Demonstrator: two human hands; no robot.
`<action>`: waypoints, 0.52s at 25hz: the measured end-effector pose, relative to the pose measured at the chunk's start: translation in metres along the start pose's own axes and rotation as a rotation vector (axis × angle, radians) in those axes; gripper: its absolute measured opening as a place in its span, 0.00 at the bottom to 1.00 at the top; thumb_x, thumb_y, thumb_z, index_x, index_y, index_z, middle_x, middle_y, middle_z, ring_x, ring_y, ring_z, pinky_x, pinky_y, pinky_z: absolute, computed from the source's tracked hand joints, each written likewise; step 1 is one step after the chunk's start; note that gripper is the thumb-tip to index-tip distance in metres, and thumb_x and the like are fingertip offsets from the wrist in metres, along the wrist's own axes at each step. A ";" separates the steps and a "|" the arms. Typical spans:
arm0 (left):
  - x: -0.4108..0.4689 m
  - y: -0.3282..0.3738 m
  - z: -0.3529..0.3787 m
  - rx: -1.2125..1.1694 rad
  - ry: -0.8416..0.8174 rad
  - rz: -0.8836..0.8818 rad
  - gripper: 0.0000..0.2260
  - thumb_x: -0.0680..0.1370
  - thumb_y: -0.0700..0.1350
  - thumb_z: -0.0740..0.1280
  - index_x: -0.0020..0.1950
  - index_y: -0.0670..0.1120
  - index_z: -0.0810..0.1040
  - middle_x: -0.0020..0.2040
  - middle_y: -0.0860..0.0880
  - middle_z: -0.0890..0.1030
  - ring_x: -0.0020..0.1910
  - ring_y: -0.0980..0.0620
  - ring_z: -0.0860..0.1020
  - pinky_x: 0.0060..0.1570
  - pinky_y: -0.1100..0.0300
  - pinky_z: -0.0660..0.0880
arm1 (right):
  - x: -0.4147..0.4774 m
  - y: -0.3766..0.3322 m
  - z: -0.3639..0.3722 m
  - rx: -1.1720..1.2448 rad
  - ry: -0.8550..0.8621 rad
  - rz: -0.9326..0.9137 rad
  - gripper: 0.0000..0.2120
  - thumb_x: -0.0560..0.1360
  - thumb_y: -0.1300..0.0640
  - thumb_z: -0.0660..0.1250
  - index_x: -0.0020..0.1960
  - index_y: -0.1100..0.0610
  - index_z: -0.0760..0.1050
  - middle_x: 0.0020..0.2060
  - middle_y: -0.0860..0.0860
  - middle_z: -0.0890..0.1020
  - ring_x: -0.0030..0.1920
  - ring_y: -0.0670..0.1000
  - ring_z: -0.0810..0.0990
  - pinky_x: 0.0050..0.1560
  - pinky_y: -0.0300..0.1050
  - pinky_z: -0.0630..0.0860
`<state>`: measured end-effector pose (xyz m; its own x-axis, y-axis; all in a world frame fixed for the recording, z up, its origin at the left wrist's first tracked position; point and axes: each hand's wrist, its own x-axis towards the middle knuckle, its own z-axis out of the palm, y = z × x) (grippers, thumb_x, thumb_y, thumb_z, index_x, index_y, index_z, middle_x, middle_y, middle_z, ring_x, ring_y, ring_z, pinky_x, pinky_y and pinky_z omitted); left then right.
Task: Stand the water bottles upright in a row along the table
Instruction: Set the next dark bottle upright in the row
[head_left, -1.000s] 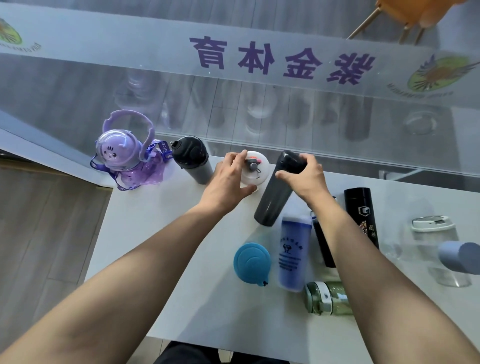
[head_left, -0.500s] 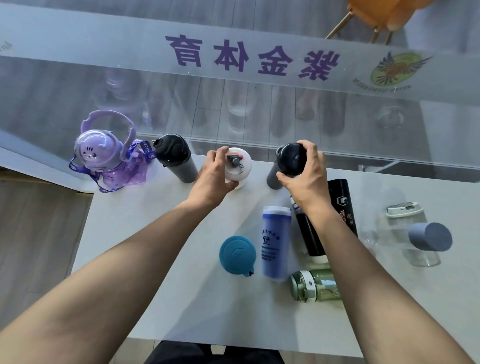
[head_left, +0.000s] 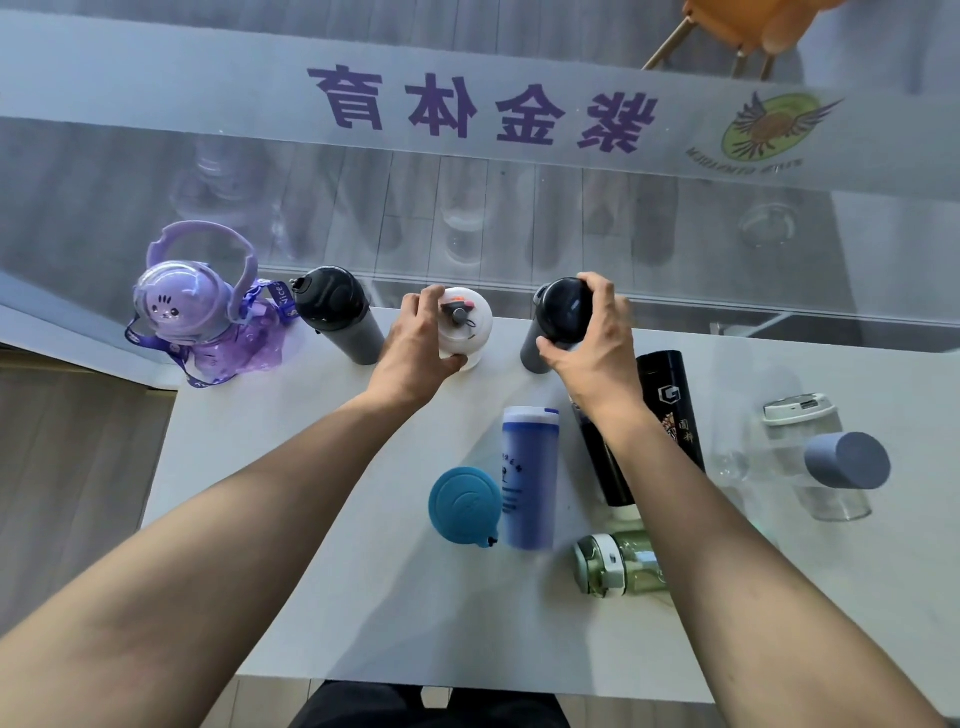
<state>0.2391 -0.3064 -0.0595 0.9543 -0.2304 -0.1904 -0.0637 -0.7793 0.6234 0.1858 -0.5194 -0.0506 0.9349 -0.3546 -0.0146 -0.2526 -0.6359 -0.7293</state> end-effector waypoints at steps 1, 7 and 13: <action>0.000 0.000 -0.001 0.007 -0.006 0.005 0.36 0.70 0.42 0.76 0.73 0.48 0.63 0.66 0.45 0.70 0.59 0.41 0.74 0.53 0.58 0.68 | -0.001 0.000 0.001 -0.003 0.000 0.002 0.37 0.65 0.56 0.78 0.70 0.49 0.65 0.60 0.52 0.71 0.56 0.48 0.71 0.62 0.38 0.68; -0.002 0.000 -0.002 0.010 -0.019 0.013 0.35 0.71 0.42 0.75 0.74 0.50 0.63 0.67 0.46 0.70 0.61 0.41 0.74 0.57 0.55 0.68 | -0.002 -0.002 -0.003 -0.024 -0.001 0.028 0.37 0.66 0.57 0.77 0.70 0.50 0.65 0.60 0.53 0.70 0.59 0.54 0.74 0.61 0.38 0.68; -0.012 -0.002 -0.007 0.040 -0.065 0.003 0.40 0.72 0.42 0.75 0.79 0.53 0.56 0.72 0.45 0.64 0.66 0.41 0.70 0.66 0.52 0.67 | -0.010 -0.006 -0.007 -0.050 -0.029 0.092 0.46 0.66 0.53 0.79 0.77 0.46 0.57 0.65 0.54 0.69 0.66 0.55 0.72 0.69 0.46 0.69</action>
<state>0.2295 -0.2980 -0.0532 0.9333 -0.2692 -0.2379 -0.0796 -0.8006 0.5938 0.1758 -0.5166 -0.0412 0.9138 -0.3935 -0.1009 -0.3495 -0.6351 -0.6889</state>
